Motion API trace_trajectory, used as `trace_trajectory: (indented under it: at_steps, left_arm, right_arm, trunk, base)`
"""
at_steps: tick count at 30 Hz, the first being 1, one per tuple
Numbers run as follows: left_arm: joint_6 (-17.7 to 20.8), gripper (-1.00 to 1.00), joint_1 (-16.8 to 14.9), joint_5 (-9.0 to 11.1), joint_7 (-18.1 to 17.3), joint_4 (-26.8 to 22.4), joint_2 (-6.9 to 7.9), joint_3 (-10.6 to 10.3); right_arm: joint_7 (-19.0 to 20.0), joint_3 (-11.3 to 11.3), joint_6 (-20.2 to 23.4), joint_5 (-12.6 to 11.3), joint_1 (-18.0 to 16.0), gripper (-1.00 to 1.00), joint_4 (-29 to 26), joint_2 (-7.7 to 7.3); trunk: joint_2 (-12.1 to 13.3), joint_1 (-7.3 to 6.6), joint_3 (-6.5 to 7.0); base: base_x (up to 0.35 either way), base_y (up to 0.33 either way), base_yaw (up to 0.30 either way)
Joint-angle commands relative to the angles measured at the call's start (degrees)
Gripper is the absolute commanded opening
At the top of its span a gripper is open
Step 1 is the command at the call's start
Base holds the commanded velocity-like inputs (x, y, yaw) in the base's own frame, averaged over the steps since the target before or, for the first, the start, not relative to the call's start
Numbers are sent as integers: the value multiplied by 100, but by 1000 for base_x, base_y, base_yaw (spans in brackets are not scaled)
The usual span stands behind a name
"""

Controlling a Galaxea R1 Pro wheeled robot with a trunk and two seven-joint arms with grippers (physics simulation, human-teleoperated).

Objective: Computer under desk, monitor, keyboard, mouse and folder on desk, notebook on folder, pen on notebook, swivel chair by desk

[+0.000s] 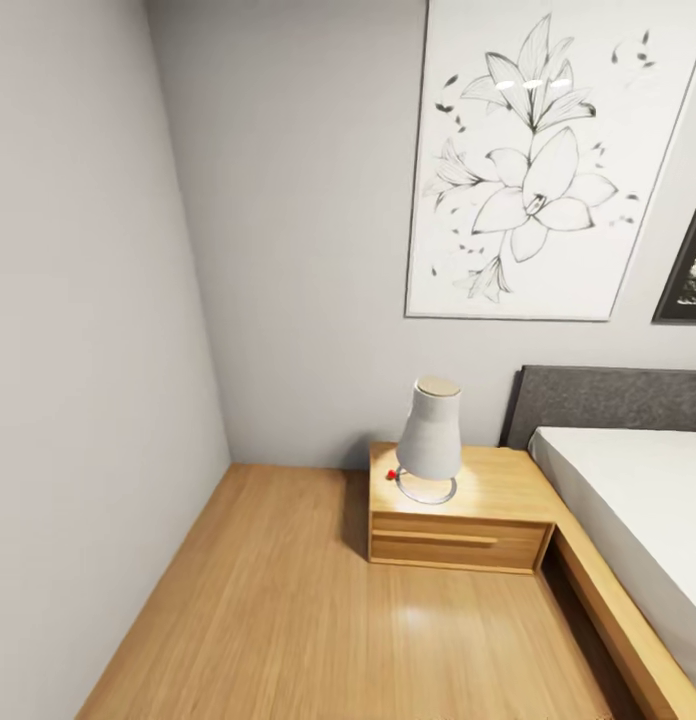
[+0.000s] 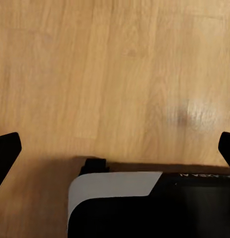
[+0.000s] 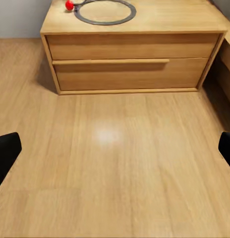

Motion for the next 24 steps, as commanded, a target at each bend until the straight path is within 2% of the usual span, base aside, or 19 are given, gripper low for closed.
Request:
trace_trajectory:
  at_steps: [1, 3, 4, 8, 9, 12, 13, 16, 17, 21, 24]
  left_arm:
    - [-41, 100, -14, 265, 2, -63, 1, 3]
    - [-185, 100, -28, 922, -5, -71, 12, 20]
    - [-408, 100, -34, 1439, -28, -16, 79, 31]
    - [-732, 100, -36, 1656, -44, 190, 178, 16]
    - [-893, 100, -37, 1661, -46, 244, 194, -5]
    - [-1333, 100, -37, 1502, -40, 314, 215, -122]
    - [-1564, 100, -37, 1364, -37, 345, 225, -182]
    - [-1894, 100, -38, 1102, -34, 503, 226, -256]
    - [-1985, 100, -38, 993, -33, 611, 222, -283]
    - [-2117, 100, -38, 771, -29, 779, 228, -305]
    - [-2241, 100, -38, 713, -25, 829, 237, -292]
  right_arm:
    - [4, 8, -71, -72, -205, 100, 39, 32]
    - [2, 6, -97, -84, -335, 100, 92, 49]
    - [3, 5, -117, -92, -417, 100, 195, 55]
    - [7, 4, -128, -95, -455, 100, 359, 61]
    - [7, 4, -133, -96, -462, 100, 407, 63]
    - [8, 4, -136, -97, -469, 100, 459, 62]
    - [8, 4, -135, -97, -471, 100, 472, 61]
    - [8, 4, -134, -97, -473, 100, 486, 59]
    - [8, 4, -134, -97, -473, 100, 489, 59]
    - [9, -2, -134, -97, -474, 100, 494, 62]
    - [9, -4, -134, -97, -474, 100, 498, 65]
  trunk:
    - [37, -23, 10]
    - [118, -67, 45]
    - [158, -89, 63]
    - [318, -176, 134]
    - [318, -176, 134]
    - [318, -176, 134]
    - [318, -176, 134]
    - [318, -176, 134]
    - [318, -176, 134]
    - [318, -176, 129]
    - [318, -176, 122]
  base:
    - [0, 0, -199]
    - [0, 0, -226]
    - [0, 0, -271]
    - [0, 0, -281]
    - [0, 0, -290]
    - [0, 0, -293]
    - [0, 0, -295]
    - [0, 0, -296]
    - [0, 0, -297]
    - [0, 0, -297]
    - [0, 0, -297]
